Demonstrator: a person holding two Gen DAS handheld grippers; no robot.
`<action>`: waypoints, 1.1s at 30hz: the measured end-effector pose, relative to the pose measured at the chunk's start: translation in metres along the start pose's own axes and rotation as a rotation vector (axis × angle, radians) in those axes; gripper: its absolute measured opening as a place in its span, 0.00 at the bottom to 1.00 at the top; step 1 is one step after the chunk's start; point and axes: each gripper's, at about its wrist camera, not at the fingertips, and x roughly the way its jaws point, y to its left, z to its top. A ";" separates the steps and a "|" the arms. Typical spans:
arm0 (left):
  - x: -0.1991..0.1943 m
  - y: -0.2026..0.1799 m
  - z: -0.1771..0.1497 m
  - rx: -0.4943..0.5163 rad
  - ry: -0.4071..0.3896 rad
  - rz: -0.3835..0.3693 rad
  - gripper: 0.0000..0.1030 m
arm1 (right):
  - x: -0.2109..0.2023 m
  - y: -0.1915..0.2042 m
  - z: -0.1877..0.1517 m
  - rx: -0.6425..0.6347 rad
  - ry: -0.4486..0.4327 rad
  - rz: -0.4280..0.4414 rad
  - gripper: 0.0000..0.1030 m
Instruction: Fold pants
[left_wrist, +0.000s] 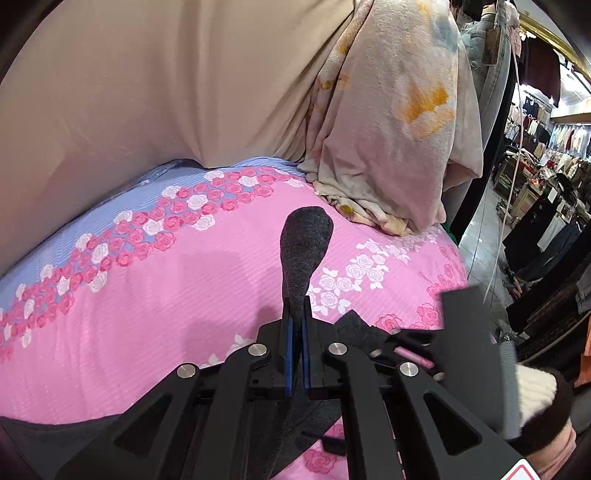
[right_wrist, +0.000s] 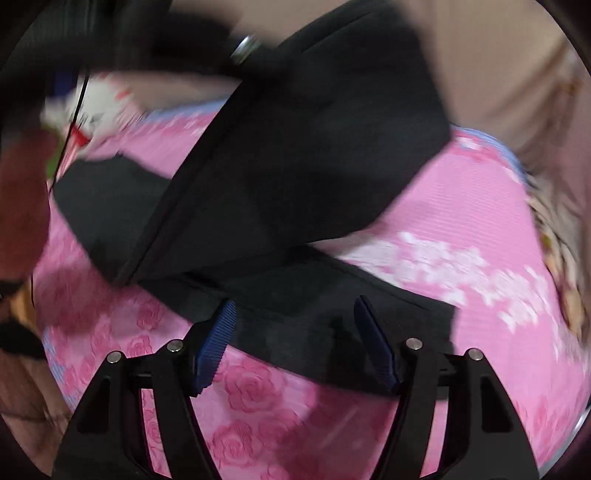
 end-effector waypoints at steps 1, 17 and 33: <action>0.000 0.001 0.000 0.002 0.005 0.000 0.03 | 0.008 0.003 -0.002 -0.033 0.044 0.026 0.24; 0.014 -0.035 -0.013 0.067 0.052 -0.084 0.03 | -0.082 -0.020 -0.058 0.128 -0.128 -0.030 0.44; -0.013 -0.023 0.000 0.117 0.051 -0.040 0.03 | -0.015 0.055 -0.034 -0.179 0.065 0.261 0.08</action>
